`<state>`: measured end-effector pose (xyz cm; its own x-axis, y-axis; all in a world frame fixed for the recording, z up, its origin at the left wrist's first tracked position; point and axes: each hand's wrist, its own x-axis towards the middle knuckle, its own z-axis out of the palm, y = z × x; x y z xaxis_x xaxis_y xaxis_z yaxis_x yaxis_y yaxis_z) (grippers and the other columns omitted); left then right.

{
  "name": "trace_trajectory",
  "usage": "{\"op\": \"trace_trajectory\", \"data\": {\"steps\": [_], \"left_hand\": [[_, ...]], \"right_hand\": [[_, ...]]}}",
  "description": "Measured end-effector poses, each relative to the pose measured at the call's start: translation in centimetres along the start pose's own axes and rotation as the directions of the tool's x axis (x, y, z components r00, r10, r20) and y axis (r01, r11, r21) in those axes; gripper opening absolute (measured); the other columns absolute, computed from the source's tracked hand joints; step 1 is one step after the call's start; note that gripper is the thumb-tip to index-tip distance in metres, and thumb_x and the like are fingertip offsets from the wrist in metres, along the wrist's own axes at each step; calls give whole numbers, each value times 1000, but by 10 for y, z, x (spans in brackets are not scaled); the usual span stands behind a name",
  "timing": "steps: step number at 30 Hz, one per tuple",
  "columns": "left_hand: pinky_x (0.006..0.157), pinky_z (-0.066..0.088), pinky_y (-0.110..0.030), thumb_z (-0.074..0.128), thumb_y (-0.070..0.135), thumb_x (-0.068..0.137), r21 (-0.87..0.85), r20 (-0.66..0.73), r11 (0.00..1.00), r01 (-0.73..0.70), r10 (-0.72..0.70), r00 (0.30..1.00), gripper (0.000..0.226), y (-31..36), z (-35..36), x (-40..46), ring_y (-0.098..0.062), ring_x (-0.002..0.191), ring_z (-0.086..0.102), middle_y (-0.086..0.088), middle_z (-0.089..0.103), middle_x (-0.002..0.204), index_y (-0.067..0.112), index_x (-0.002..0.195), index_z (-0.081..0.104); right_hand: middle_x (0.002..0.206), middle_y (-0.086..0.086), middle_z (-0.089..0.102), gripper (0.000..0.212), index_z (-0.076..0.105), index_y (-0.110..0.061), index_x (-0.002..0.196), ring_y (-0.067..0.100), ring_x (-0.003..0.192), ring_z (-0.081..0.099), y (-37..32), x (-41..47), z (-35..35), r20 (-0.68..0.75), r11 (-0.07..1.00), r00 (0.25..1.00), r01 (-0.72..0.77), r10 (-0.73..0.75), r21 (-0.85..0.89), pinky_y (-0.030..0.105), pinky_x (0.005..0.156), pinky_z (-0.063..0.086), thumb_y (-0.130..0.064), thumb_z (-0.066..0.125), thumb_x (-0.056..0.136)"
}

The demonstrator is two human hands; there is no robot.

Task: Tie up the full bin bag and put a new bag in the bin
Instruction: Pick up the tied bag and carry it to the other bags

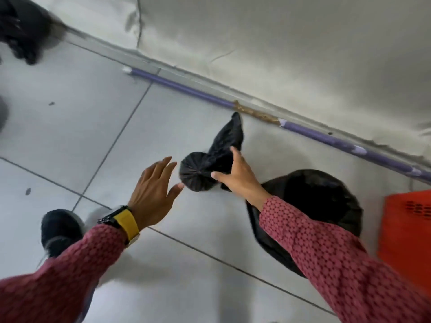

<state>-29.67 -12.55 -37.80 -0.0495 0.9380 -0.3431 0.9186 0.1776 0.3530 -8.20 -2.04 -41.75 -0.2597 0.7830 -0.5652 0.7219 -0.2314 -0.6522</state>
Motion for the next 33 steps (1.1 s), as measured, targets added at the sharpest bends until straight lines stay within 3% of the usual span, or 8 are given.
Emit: {"op": "trace_trajectory", "data": {"steps": [4, 7, 11, 14, 19, 22, 25, 33], "left_hand": [[123, 19, -46, 20, 59, 93, -69, 19, 995, 68, -67, 998, 76, -107, 3, 29, -29, 152, 21, -9, 21, 166, 17, 156, 21], [124, 16, -45, 24, 52, 99, -141, 19, 978, 153, -151, 988, 67, -204, -13, 38, -26, 153, 17, -8, 18, 166, 19, 156, 19], [125, 13, -41, 23, 46, 101, -230, 12, 943, 241, -245, 969, 62, -313, -64, 38, -25, 154, 13, -6, 16, 167, 20, 157, 17], [122, 6, -29, 18, 46, 102, -318, -21, 907, 277, -299, 954, 61, -382, -126, 36, -20, 155, 11, -5, 18, 166, 20, 157, 17], [121, 6, -27, 14, 51, 98, -412, -92, 858, 305, -373, 923, 67, -468, -208, 38, -17, 154, 12, -3, 20, 166, 21, 157, 19], [126, 11, -38, 13, 53, 96, -488, -113, 804, 340, -444, 889, 68, -515, -235, 33, -18, 154, 13, -2, 20, 166, 23, 157, 18], [126, 11, -38, 13, 54, 96, -513, -130, 777, 366, -491, 861, 69, -552, -240, 26, -19, 154, 13, -2, 18, 166, 23, 157, 16], [123, 9, -36, 15, 56, 97, -496, -97, 762, 416, -525, 846, 70, -597, -239, 16, -22, 154, 9, -4, 12, 168, 21, 157, 15]], "right_hand": [[152, 22, 42, 127, -5, -23, 157, 41, 132, 48, -35, 77, 103, -97, 977, 972, -214, 215, 21, 46, 109, 38, -58, 80, 69], [137, 24, 56, 77, 27, -22, 150, 45, 120, 56, -79, 125, 184, -212, 961, 943, -272, 256, -53, 47, 100, 44, -37, 68, 87], [115, 17, 66, 33, 52, -18, 129, 38, 102, 63, -162, 162, 252, -179, 991, 977, -126, 114, -53, 43, 87, 51, -16, 53, 96], [99, 5, 67, 24, 59, -20, 118, 23, 85, 63, -256, 183, 289, -187, 999, 982, -6, 14, 43, 39, 81, 54, -14, 52, 95], [94, -5, 67, 13, 67, -23, 98, 19, 93, 64, -402, 222, 350, -141, 992, 987, 90, -76, 90, 29, 81, 51, -15, 70, 88], [90, -4, 69, 15, 70, -25, 94, 22, 97, 67, -479, 250, 398, -108, 984, 988, 122, -108, 126, 38, 89, 57, -17, 76, 83], [101, -1, 74, 30, 74, -17, 113, 19, 97, 70, -538, 282, 441, -47, 966, 985, 173, -167, 189, 41, 95, 56, -18, 74, 83], [156, -2, 41, 73, 33, -31, 152, 16, 129, 51, -623, 323, 494, 347, 959, 900, 210, -265, 188, 43, 107, 47, -27, 66, 87]]}}
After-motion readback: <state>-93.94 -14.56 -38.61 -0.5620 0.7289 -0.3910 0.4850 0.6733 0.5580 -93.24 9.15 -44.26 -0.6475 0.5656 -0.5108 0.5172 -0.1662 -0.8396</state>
